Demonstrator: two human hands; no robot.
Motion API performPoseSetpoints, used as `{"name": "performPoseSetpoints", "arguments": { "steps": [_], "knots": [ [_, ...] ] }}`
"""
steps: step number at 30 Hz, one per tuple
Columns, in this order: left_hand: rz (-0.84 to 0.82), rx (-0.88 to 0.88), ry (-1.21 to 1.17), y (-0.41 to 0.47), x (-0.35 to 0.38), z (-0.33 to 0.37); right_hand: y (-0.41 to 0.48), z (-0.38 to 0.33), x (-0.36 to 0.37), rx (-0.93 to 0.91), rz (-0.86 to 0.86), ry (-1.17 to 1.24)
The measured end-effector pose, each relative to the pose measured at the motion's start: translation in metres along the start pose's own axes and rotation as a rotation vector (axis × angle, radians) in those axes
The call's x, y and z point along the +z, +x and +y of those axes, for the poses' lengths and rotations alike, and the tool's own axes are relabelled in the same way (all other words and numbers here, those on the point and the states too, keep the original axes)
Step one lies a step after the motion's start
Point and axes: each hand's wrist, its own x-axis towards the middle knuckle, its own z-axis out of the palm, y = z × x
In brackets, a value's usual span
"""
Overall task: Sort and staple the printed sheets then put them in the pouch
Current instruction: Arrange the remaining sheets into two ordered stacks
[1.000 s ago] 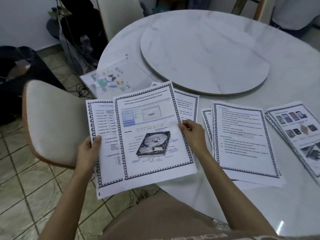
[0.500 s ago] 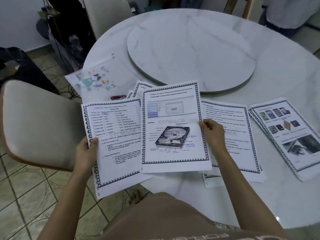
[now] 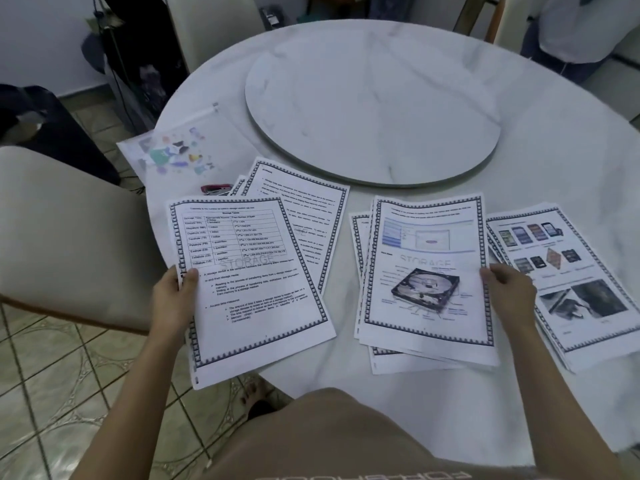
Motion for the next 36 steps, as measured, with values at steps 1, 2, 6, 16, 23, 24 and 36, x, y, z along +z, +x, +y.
{"name": "performPoseSetpoints", "arguments": {
  "steps": [1,2,6,16,23,24,36],
  "knots": [
    [0.004,-0.001,0.004,-0.001,0.001,0.000,0.002,0.004,-0.002,-0.002,0.001,-0.023],
    [0.006,-0.004,0.003,-0.002,0.003,0.000,0.003,0.008,-0.004,-0.004,0.005,-0.040],
    [0.008,0.016,-0.007,-0.007,0.008,0.002,0.007,0.019,-0.005,0.017,0.028,-0.043],
    [0.044,0.034,-0.061,-0.013,0.013,0.002,0.015,0.010,-0.002,-0.084,0.074,-0.006],
    [-0.032,0.080,-0.110,-0.014,0.012,0.011,-0.003,-0.030,0.035,-0.142,-0.131,0.139],
    [-0.056,0.083,-0.120,-0.015,0.012,0.014,-0.007,-0.037,0.042,-0.147,-0.172,0.154],
    [-0.154,0.116,-0.165,0.008,-0.012,0.019,-0.064,-0.116,0.136,-0.166,-0.517,0.077]
  ]
}}
